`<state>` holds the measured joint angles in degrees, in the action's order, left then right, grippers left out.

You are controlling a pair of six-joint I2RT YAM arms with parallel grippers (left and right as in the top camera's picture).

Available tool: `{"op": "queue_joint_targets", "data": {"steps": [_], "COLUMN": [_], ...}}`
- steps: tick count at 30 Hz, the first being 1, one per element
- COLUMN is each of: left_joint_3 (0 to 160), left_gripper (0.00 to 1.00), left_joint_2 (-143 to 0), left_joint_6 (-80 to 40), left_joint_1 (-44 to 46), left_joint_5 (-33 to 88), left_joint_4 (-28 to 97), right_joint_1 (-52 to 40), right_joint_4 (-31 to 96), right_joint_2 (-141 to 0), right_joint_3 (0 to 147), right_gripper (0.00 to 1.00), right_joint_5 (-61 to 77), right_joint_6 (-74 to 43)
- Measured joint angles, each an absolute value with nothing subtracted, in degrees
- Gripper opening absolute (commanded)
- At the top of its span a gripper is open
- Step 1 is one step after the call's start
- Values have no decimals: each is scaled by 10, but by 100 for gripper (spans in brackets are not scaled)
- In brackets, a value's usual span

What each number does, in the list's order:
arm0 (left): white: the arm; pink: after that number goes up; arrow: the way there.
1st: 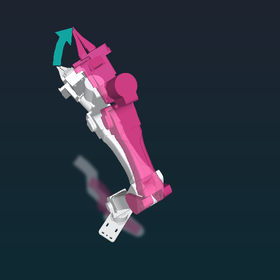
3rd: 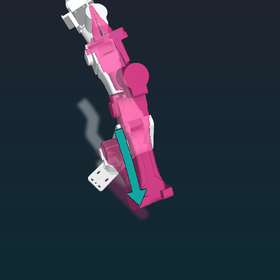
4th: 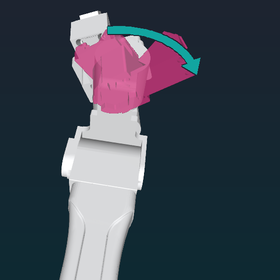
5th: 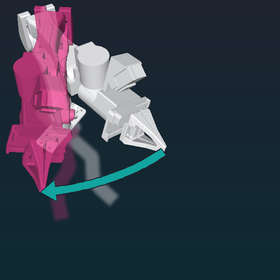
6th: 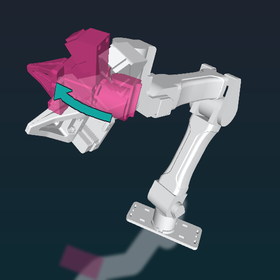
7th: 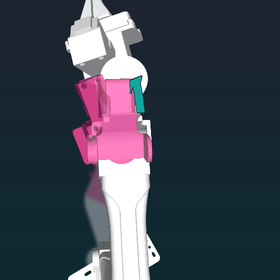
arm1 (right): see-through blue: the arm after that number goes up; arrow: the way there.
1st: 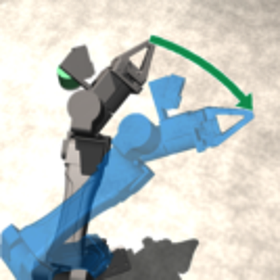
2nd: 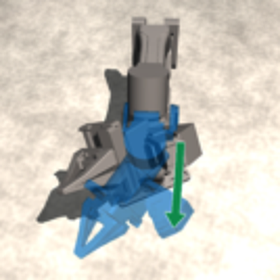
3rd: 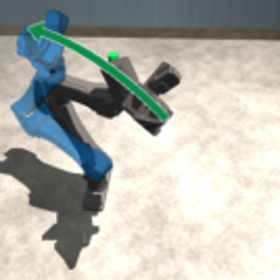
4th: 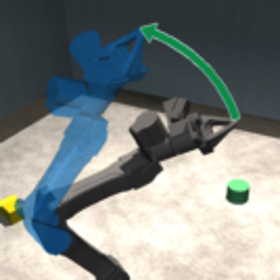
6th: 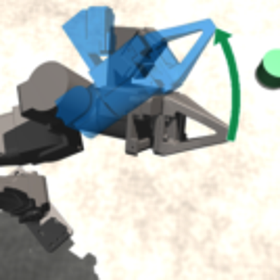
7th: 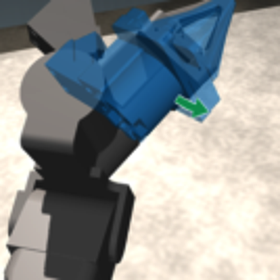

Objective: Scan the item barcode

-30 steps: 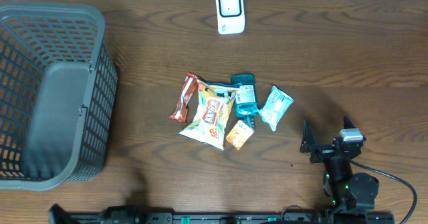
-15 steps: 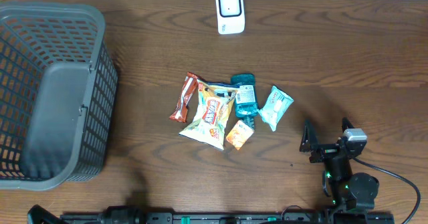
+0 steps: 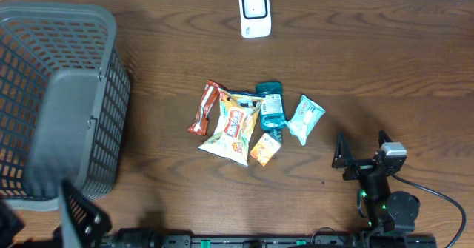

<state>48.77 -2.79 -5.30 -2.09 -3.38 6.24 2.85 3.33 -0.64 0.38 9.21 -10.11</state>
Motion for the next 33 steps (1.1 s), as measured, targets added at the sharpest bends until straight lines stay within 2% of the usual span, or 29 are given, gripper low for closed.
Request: {"op": "queue_joint_targets", "data": {"steps": [8,19,27,33], "left_joint_3": [370,248,207,176], "left_gripper": [98,98,98,98], "left_joint_2": [-27,-27,-16,-15], "left_joint_6": [-122,-152,-124,-17], "left_joint_1": [-21,-21,-21,-20], "left_joint_5": [-34,-16,26,158], "left_joint_4": [44,44,-9,-18], "right_joint_1": [29,29,29,29], "right_joint_4": [34,33,33,33], "right_joint_2": [-6,-6,-6,-6], "right_joint_3": [4,4,4,4], "right_gripper": [99,99,99,99], "right_joint_5": [92,92,95,103], "right_joint_6": [-101,-101,-109,-175]}}
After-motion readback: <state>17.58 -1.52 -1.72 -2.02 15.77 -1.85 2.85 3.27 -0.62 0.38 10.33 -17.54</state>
